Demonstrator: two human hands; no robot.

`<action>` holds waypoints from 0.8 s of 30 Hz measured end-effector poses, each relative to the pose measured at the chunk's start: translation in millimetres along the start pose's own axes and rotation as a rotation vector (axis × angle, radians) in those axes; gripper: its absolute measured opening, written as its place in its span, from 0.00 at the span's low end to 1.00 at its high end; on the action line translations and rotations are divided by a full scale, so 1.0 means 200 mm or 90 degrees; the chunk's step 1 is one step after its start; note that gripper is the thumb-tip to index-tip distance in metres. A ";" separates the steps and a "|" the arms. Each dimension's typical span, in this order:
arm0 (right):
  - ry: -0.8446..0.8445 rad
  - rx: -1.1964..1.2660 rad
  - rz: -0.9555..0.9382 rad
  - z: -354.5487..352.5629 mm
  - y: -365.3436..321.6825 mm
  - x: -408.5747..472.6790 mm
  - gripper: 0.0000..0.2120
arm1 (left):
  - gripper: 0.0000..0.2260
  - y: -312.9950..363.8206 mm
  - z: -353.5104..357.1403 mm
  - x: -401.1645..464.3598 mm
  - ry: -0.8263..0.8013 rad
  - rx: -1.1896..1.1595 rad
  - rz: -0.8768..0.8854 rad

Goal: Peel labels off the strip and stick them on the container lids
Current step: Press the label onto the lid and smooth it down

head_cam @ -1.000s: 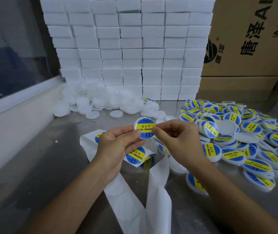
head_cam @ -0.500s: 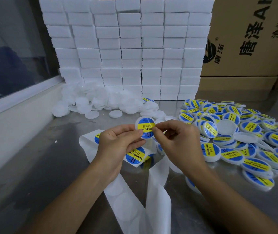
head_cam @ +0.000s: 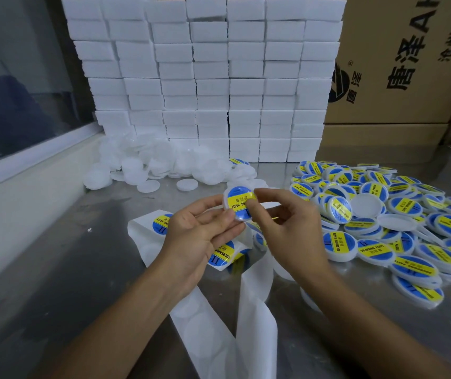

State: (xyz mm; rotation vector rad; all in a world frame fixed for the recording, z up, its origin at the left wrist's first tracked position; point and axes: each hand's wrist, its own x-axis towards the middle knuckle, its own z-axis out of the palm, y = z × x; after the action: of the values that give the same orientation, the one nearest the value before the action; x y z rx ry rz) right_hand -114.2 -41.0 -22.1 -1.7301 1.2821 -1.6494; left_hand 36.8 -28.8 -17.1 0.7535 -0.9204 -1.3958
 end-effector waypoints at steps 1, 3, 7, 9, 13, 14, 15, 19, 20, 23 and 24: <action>-0.020 0.015 0.013 0.01 0.00 0.00 0.12 | 0.19 0.00 0.00 0.00 -0.014 -0.006 -0.003; -0.058 0.059 0.041 0.02 0.00 -0.01 0.18 | 0.19 -0.01 -0.01 0.00 -0.056 -0.007 -0.002; -0.091 0.165 0.097 0.00 -0.02 0.00 0.23 | 0.18 -0.01 0.00 -0.01 -0.117 0.001 0.004; -0.114 0.210 0.107 -0.01 -0.03 0.01 0.22 | 0.17 -0.01 -0.01 -0.01 -0.128 0.017 0.006; -0.137 0.256 0.100 -0.03 -0.04 0.02 0.21 | 0.14 0.00 -0.01 -0.01 -0.127 0.065 0.021; -0.124 0.262 0.108 -0.03 -0.04 0.03 0.22 | 0.14 0.00 -0.02 -0.01 -0.124 0.078 0.024; -0.109 0.263 0.113 -0.04 -0.04 0.04 0.21 | 0.14 0.00 -0.02 -0.01 -0.123 0.091 0.025; -0.082 0.227 0.091 -0.06 -0.03 0.04 0.06 | 0.13 -0.01 0.00 -0.02 -0.136 0.121 0.026; -0.072 0.219 0.085 -0.06 -0.03 0.04 0.05 | 0.13 -0.02 0.00 -0.02 -0.135 0.125 0.028; -0.068 0.186 0.063 -0.05 -0.04 0.03 0.03 | 0.13 -0.02 0.00 -0.02 -0.125 0.130 0.030; -0.081 0.176 0.062 -0.04 -0.04 0.03 0.03 | 0.13 -0.01 0.00 -0.02 -0.123 0.129 0.029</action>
State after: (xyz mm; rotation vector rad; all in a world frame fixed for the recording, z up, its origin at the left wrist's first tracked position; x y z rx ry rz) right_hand -119.8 -38.9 -10.6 -1.5548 1.0111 -1.5524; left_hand 35.4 -24.8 -19.8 0.7520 -1.2363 -1.3660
